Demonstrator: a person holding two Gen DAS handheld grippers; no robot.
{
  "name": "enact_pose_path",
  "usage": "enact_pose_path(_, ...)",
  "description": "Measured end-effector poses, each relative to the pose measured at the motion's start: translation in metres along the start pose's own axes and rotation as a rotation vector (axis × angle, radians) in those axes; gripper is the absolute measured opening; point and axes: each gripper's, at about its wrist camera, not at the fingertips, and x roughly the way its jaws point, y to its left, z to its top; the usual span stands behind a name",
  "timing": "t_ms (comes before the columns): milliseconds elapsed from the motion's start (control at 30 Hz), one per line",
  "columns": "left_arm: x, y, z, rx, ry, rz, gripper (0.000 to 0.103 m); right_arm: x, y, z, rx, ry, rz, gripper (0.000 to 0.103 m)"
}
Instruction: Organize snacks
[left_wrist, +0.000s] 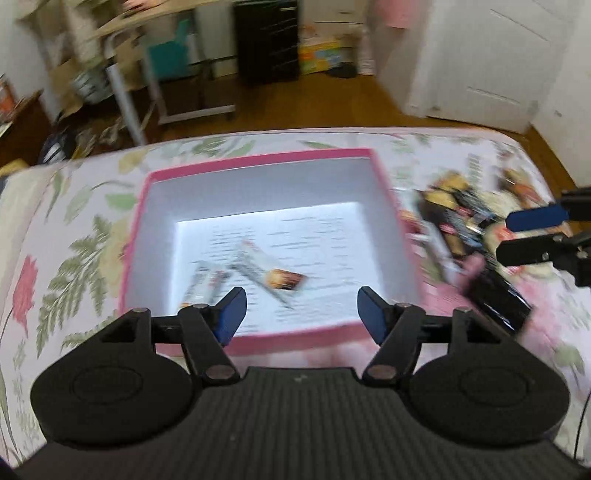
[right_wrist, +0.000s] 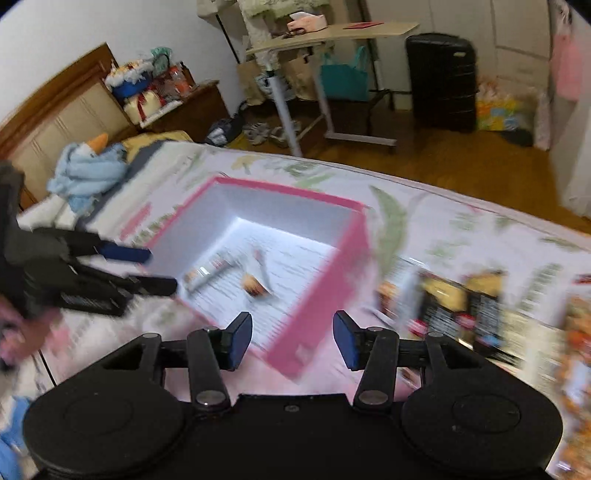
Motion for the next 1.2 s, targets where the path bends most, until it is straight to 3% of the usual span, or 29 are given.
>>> enact_pose_path(200,-0.008,-0.064,-0.008,0.105,0.005,-0.087,0.069,-0.034,-0.024,-0.049,-0.062,0.0,-0.081,0.056)
enact_pose_path(433,0.019,-0.119,-0.022,0.119,0.036,-0.174,0.072,-0.024,-0.037,-0.107,-0.152,-0.061,-0.167,0.06)
enact_pose_path(600,0.053,-0.148,-0.032,0.058,0.055,-0.235,0.072,0.002,-0.043,-0.134,-0.241,-0.074,-0.213,0.063)
enact_pose_path(733,0.08,-0.168,-0.041,-0.009,0.042,-0.27,0.072,0.023,-0.038,-0.154,-0.359,-0.056,-0.266,0.076)
enact_pose_path(933,0.122,-0.19,-0.057,-0.12,0.105,-0.34,0.072,0.05,-0.033,-0.171,-0.48,-0.035,-0.326,0.076)
enact_pose_path(1067,0.144,-0.192,-0.066,-0.22,0.137,-0.374,0.072,0.059,-0.038,-0.173,-0.425,-0.038,-0.328,0.077)
enact_pose_path(1200,0.15,-0.187,-0.07,-0.281,0.093,-0.402,0.07,0.055,-0.055,-0.171,-0.271,-0.053,-0.288,0.078)
